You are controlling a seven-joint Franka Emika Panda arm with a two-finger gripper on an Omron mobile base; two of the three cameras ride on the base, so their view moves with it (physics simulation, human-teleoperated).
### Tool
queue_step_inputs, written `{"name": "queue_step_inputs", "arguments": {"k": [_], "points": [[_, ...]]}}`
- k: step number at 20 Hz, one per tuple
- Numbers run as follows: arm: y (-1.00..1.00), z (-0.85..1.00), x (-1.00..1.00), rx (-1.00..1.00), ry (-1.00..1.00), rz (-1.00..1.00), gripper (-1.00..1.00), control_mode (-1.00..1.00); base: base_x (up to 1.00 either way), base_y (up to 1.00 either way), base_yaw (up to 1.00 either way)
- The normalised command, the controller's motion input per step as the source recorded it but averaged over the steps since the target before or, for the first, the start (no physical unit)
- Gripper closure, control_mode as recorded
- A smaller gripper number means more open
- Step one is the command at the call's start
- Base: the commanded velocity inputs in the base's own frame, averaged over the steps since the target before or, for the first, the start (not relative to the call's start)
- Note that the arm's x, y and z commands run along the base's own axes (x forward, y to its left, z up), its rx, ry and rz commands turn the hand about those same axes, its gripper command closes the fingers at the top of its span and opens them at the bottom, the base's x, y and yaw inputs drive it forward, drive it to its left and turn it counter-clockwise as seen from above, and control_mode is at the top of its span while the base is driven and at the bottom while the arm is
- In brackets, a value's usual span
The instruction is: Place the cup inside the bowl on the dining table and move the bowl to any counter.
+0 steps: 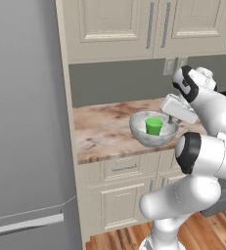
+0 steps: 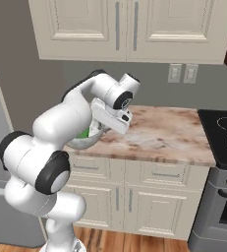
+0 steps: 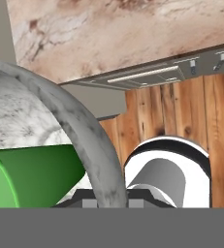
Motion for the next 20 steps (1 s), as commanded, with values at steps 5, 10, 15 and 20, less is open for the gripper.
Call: {"name": "queue_step_inputs", "arguments": {"k": [5,10,15,20], "points": [[0.01,-0.09,0.00,0.00,0.00,0.00,1.00,-1.00,0.00,0.00,0.00],[0.03,-0.16,0.03,0.00,0.00,0.00,1.00,-1.00,0.00,0.00,0.00],[0.05,-0.13,0.11,0.00,0.00,0.00,1.00,-1.00,0.00,0.00,0.00],[0.10,-0.09,0.24,0.00,0.00,-0.01,1.00,-1.00,0.00,0.00,0.00]]}}
